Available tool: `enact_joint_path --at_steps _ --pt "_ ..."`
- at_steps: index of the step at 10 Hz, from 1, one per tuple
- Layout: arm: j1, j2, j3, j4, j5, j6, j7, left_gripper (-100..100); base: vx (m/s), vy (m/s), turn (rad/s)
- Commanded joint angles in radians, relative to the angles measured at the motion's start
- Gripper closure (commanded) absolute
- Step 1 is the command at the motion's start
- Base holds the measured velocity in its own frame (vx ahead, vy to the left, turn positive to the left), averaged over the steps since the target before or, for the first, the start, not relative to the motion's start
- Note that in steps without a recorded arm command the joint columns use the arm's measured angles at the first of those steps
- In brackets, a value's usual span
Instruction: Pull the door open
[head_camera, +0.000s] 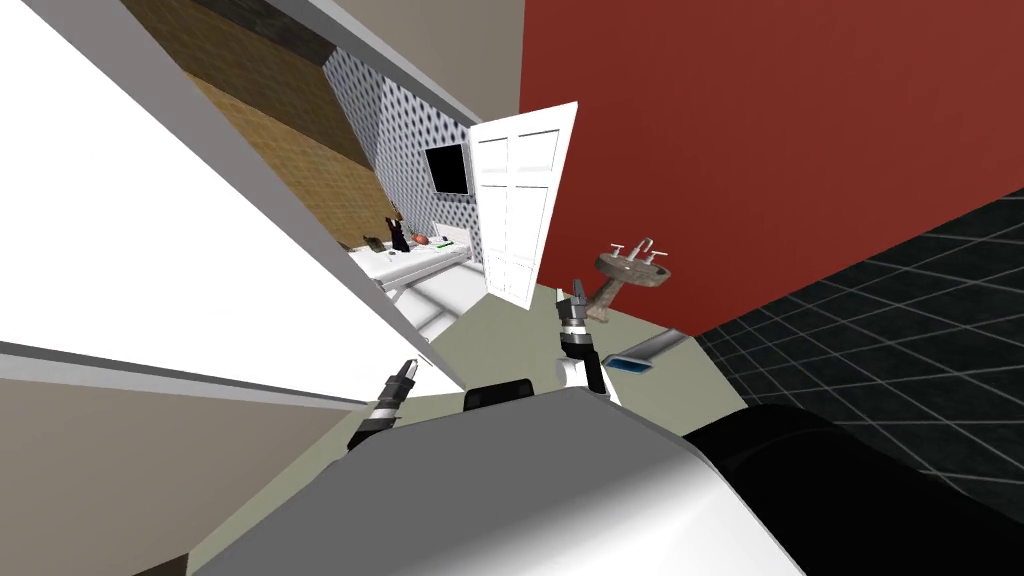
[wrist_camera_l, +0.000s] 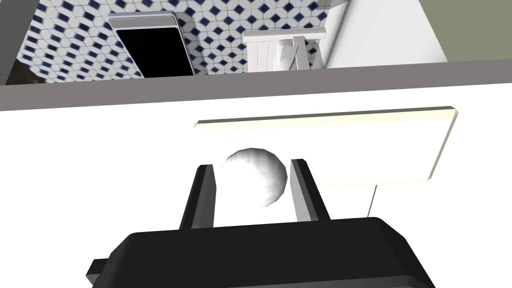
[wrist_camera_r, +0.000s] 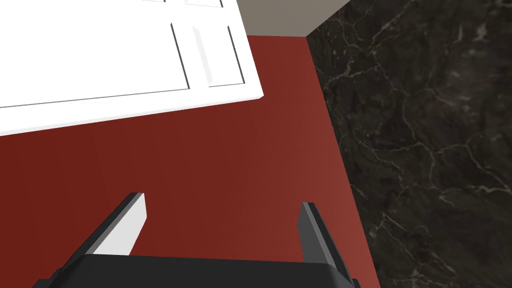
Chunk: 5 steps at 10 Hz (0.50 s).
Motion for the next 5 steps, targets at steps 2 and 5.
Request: enact_joint_path --at_steps 2,5 --pt "0.007 -0.022 0.019 -0.024 -0.038 0.020 0.006 100 -0.196 0.065 -0.139" --pt "0.010 -0.041 0.046 -0.049 -0.074 0.041 0.010 100 -0.195 0.114 -0.158"
